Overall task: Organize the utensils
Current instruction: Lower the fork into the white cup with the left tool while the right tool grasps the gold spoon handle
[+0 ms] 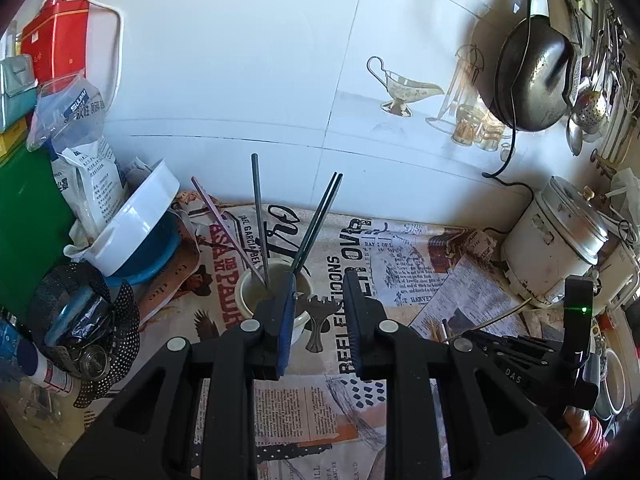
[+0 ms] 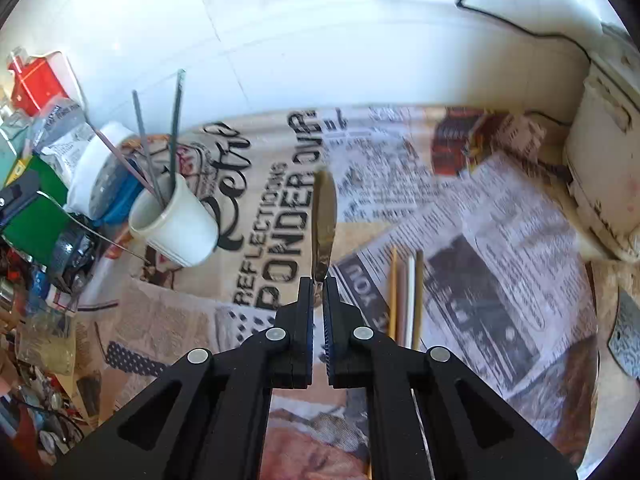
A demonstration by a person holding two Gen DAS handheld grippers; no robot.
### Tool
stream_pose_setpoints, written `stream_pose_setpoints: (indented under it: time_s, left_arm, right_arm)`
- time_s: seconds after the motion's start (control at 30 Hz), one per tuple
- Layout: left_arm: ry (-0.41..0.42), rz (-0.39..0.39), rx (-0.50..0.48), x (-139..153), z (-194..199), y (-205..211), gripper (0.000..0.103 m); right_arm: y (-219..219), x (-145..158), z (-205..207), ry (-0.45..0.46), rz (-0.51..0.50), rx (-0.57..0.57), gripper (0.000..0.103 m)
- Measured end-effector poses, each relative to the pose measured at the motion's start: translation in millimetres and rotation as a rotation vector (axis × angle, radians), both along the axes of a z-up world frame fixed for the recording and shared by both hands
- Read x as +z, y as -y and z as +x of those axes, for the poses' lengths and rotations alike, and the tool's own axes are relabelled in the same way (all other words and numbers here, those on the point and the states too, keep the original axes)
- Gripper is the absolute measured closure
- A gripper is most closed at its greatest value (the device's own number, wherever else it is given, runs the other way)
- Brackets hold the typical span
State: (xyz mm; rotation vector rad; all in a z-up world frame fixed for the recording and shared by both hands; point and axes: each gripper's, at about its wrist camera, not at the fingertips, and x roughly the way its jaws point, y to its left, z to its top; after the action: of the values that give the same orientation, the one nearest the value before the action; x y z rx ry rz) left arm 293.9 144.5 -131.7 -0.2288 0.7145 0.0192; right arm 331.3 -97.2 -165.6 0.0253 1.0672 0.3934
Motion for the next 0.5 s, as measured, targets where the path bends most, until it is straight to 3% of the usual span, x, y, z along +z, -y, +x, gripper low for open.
stream_pose_setpoints:
  time_s: [0.3,0.5]
  left_arm:
    - [0.052,0.009,0.057,17,-3,-28,0.081]
    - [0.065,0.007,0.091,20,-5,-45,0.081]
  right_arm:
    - [-48,30,10,0.085,0.018,0.128,0.101]
    - [-59,25,11,0.069,0.005,0.159,0.101]
